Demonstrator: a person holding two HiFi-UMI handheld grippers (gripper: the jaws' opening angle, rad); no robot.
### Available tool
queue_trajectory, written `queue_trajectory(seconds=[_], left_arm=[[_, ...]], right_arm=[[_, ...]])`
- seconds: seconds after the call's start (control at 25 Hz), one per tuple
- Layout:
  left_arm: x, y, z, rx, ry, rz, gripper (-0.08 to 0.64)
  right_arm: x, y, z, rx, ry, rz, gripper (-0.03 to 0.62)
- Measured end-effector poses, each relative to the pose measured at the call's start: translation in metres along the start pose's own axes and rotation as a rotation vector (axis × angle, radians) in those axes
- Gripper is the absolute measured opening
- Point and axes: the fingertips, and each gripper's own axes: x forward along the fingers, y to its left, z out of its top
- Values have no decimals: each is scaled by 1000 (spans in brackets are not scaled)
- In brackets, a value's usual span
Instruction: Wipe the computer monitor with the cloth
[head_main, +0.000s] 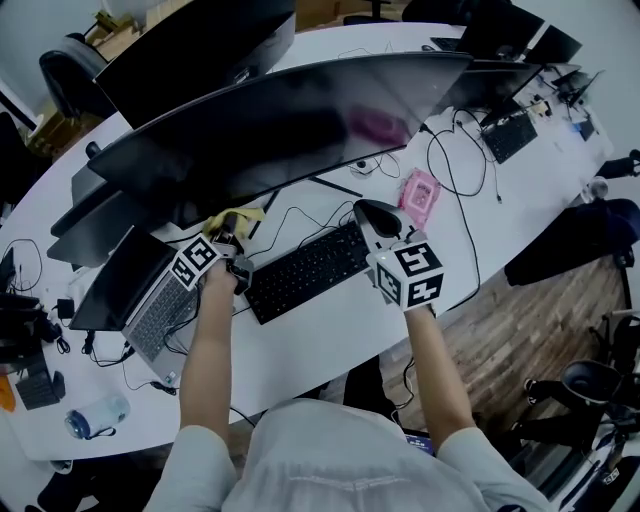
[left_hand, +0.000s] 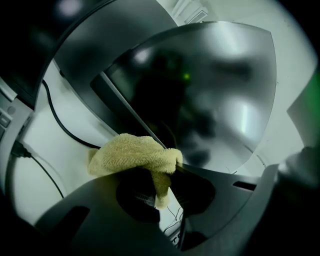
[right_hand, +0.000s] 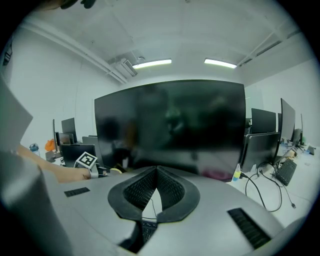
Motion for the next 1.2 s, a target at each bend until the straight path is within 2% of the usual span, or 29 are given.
queue_trajectory(seconds=[0.52,0.92,1.2], left_arm=[[55,-41,-45,5,52,10,60],[112,-86,-95,-17,97,-39,60],[156,-121,-132,-31,127,-56,60]], right_arm=[[-14,-61,-16,7,22,3,28],[-30,-123,-23,-22,41,2,28],[-42,-171,-25,-6,33,-14,28]])
